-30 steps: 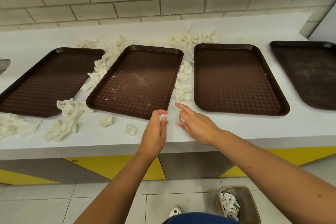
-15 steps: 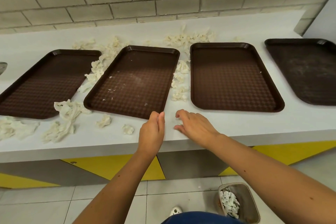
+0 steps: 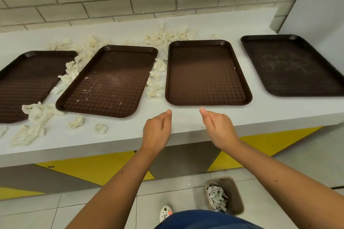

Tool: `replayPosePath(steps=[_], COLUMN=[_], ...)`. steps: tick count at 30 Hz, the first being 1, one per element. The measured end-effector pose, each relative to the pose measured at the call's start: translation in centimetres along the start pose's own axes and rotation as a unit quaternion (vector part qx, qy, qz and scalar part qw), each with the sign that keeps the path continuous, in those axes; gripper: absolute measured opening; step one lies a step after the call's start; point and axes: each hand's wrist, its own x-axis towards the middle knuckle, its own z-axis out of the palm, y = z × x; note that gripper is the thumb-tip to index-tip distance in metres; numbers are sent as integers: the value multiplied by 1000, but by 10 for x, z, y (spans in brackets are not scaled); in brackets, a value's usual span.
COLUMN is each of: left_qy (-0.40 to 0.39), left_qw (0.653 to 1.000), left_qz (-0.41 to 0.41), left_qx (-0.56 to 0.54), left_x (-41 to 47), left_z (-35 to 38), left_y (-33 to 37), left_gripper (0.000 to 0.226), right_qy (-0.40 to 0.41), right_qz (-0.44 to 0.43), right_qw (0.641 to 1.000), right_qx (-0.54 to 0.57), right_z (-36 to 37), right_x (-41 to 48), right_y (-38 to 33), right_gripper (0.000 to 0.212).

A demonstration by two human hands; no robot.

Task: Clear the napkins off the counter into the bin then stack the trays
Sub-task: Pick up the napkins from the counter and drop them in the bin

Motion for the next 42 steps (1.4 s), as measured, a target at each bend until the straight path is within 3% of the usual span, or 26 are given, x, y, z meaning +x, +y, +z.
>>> replayPosePath(steps=[5,11,14,18,22,28,32,37,42], left_qy=[-42,-165,-198,-224,-241,-264,-291,-293,-316], left_qw=[999,983,979,959,936,914,904,882,849], left_qz=[6,40,-34,-174,-250,-305,-309,-357,-408], left_qx=[19,74,21,6,-58,-48,-45,-88,-114], left_x=[-13,-52,-74,-92,-100,-104,-112,-123,-129], left_z=[46,113,143,176,195,210,220,235,250], left_y=[36,70,79,74,61,52,44,45,48], left_gripper=[51,55,51,37,32,26,28,30,33], right_qy=[-10,-162,-224,-310,-351,-419,-415,-366,-304], right_qz=[34,45,114,204,215,237,242,238,239], right_qw=[997,983,964,921,907,876,877,899,921], right_qx=[72,70,86,116,86,43,30,43,42], right_z=[-29,-39,-36,-23,-6,5,3,-7,-21], right_x=[-38,-89,-107,-125,-138,-146,-149,-149,-145], right_y=[56,124,150,181,209,237,245,251,255], right_gripper=[25,30,30,6,25,77,72,53,51])
